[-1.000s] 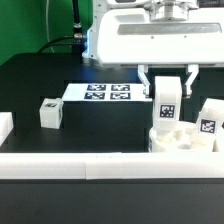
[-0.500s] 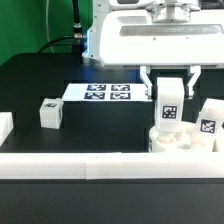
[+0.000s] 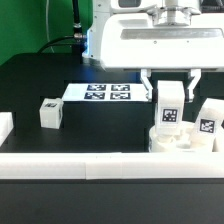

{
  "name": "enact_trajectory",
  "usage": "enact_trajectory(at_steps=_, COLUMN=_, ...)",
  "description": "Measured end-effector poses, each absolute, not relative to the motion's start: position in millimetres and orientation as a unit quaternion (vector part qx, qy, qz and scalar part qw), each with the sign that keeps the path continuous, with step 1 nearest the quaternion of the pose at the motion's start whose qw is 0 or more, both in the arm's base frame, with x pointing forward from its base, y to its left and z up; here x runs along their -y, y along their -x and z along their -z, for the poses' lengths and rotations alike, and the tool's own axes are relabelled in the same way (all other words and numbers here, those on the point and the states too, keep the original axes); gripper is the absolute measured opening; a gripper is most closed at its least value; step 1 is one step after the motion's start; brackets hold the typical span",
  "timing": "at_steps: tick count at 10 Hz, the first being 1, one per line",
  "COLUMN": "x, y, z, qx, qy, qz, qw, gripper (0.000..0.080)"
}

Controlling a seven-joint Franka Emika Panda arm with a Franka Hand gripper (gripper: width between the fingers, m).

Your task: Assemble stool

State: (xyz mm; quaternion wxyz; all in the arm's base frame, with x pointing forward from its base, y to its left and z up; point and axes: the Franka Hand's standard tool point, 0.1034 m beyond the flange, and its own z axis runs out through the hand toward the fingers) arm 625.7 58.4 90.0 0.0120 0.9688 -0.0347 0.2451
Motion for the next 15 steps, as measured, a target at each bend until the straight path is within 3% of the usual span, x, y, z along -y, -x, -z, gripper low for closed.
enact_trajectory(at_steps=7, x=-62.8, y=-618.6, z=-81.8, qx=0.032, qy=-0.949, qz=-0.312, qw=0.019, gripper=0.0337)
enact_trajectory(at_steps=11, x=-62.7, y=-616.3, z=-76.9, qx=0.036, qy=-0.953, qz=-0.3, qw=0.02, gripper=0.0337)
enact_trajectory(at_steps=12, x=-61.4, y=-616.3, z=-76.6, qx=0.034, qy=-0.955, qz=-0.295, qw=0.021, gripper=0.043)
enact_trajectory(at_steps=13, x=-55.9, y=-619.9, z=-82.7, qx=0.032, qy=-0.958, qz=-0.284, qw=0.021, gripper=0.0589)
enact_trajectory(at_steps=15, x=-52.6, y=-622.4, z=-98.7, qx=0.035, qy=-0.962, qz=-0.27, qw=0.015, gripper=0.0636)
